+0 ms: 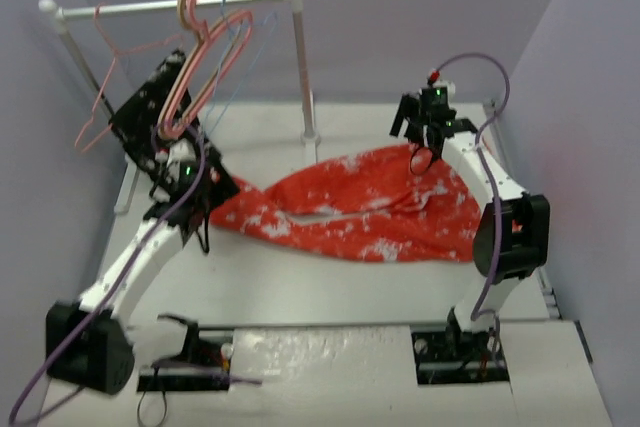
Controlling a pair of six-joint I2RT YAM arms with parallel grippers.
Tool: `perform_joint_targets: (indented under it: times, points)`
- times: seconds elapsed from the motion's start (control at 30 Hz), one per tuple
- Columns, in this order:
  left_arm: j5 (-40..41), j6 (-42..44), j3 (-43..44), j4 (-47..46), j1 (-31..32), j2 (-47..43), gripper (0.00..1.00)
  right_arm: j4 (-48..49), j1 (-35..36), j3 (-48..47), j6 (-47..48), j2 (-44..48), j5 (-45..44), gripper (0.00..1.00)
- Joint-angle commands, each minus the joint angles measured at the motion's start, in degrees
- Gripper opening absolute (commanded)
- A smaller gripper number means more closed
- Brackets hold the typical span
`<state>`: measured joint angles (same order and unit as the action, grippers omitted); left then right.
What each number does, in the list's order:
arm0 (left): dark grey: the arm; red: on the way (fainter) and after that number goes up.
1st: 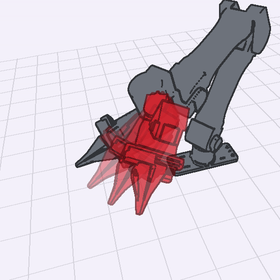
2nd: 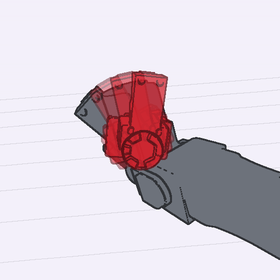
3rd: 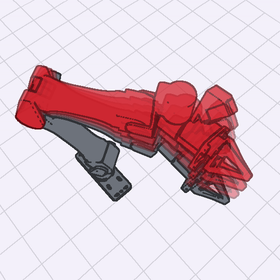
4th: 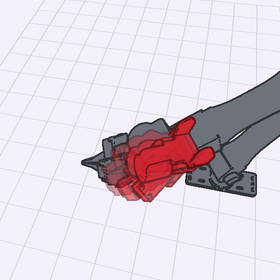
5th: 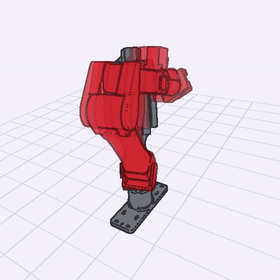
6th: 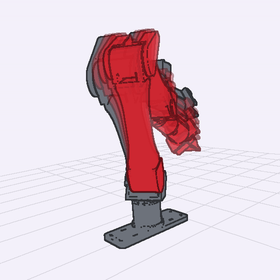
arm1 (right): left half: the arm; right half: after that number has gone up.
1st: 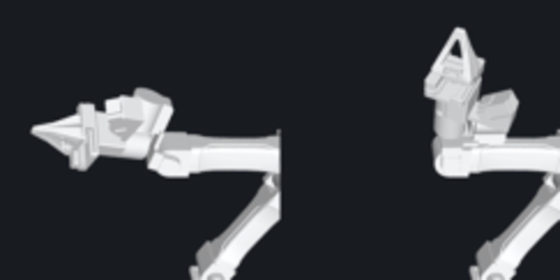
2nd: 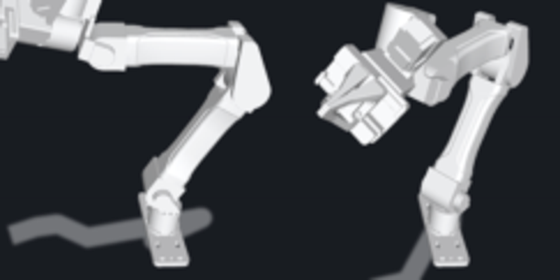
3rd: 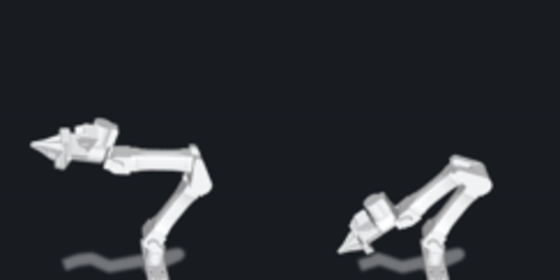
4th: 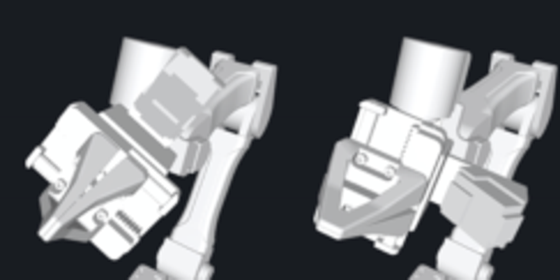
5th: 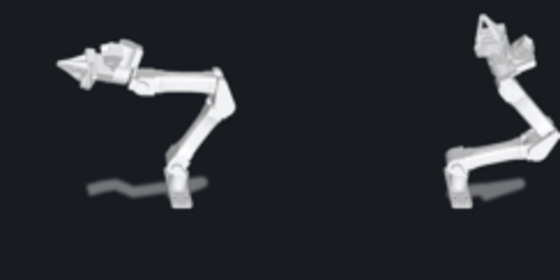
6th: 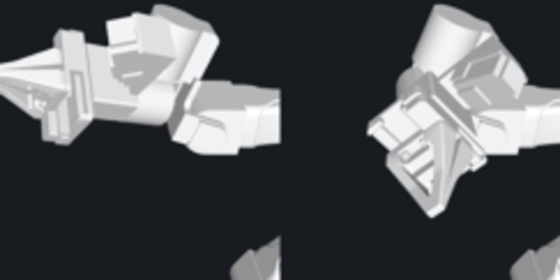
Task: Place the trousers on the hanger
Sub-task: Move the trousers to the center of the board
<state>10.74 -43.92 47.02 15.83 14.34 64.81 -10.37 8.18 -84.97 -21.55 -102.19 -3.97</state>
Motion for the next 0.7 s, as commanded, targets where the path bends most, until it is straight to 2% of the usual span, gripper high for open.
perform_joint_targets:
  times: [0.0, 0.07, 0.4, 0.5, 0.67]
  points:
    - [3.6, -4.4, 9.4, -5.1, 1.5, 9.3, 0.84, 2.5, 4.7, 7.8, -1.9, 12.5, -1.9, 0.88]
    - [4.7, -5.8, 14.2, -3.2, 2.0, 15.3, 0.84, 3.0, 5.3, 12.7, -1.6, 17.0, -1.9, 0.89]
    - [7.8, -7.8, 27.1, 4.6, 2.3, 31.1, 0.83, 3.0, 7.1, 26.3, -1.1, 31.8, 1.0, 0.90]
    - [8.3, -8.3, 30.6, 9.1, 2.3, 34.9, 0.79, 2.9, 7.1, 29.0, -2.0, 35.1, 0.9, 0.90]
    - [8.2, -8.6, 31.4, 11.7, 2.3, 37.3, 0.68, 2.0, 7.2, 31.5, -3.6, 38.8, 0.0, 0.90]
